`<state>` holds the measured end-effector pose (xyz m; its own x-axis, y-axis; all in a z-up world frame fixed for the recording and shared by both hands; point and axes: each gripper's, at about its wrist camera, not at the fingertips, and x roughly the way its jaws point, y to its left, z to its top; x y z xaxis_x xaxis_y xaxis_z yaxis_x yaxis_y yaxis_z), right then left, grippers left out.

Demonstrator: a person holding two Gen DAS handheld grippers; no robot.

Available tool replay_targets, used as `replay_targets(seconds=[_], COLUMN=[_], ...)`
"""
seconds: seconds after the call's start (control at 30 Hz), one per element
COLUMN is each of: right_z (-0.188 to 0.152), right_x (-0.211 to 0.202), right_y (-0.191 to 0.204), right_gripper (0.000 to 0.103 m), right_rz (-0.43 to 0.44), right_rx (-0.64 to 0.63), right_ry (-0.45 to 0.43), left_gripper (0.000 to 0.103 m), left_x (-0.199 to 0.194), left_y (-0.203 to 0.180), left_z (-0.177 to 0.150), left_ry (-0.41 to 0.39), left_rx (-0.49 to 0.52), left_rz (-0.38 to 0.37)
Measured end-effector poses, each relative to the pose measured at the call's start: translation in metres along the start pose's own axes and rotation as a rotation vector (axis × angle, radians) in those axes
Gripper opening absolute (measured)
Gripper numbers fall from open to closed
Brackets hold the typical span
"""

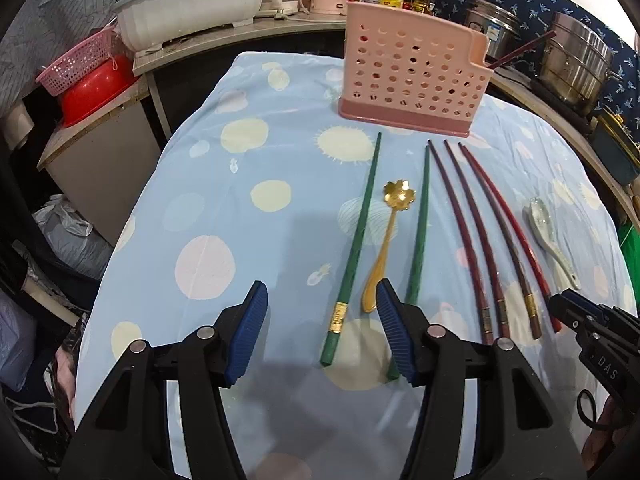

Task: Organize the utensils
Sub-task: 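Close the left tool on a green chopstick while the right tool grasps a red chopstick, then lift both held chopsticks and carry them over the pink basket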

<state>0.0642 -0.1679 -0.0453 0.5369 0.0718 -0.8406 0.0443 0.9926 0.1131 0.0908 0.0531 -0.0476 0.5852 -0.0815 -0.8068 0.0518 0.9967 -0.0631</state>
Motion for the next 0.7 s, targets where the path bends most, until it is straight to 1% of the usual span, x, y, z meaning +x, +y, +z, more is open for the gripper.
replay_targets(seconds=[0.17, 0.27, 0.37, 0.57, 0.63, 0.67, 0.7], right_z=[0.000, 0.000, 0.000, -0.002, -0.002, -0.002, -0.002], right_x=[0.011, 0.012, 0.013, 0.013, 0.012, 0.012, 0.012], right_y=[-0.002, -0.003, -0.002, -0.002, -0.001, -0.001, -0.001], right_gripper=[0.014, 0.012, 0.010, 0.009, 0.008, 0.008, 0.008], right_rz=[-0.009, -0.012, -0.020, -0.024, -0.025, -0.025, -0.025], right_rx=[0.004, 0.003, -0.005, -0.012, -0.013, -0.014, -0.016], right_ry=[0.016, 0.012, 0.010, 0.005, 0.004, 0.004, 0.004], left_gripper=[0.050, 0.043, 0.033, 0.031, 0.028, 0.024, 0.018], left_x=[0.004, 0.008, 0.014, 0.014, 0.015, 0.016, 0.016], left_y=[-0.001, -0.001, 0.001, 0.002, 0.001, -0.001, -0.002], left_z=[-0.006, -0.011, -0.017, -0.018, -0.018, -0.018, -0.017], left_ry=[0.011, 0.029, 0.048, 0.037, 0.035, 0.034, 0.034], left_rx=[0.024, 0.036, 0.033, 0.032, 0.040, 0.046, 0.050], left_rz=[-0.009, -0.019, -0.019, -0.017, -0.015, -0.015, -0.016])
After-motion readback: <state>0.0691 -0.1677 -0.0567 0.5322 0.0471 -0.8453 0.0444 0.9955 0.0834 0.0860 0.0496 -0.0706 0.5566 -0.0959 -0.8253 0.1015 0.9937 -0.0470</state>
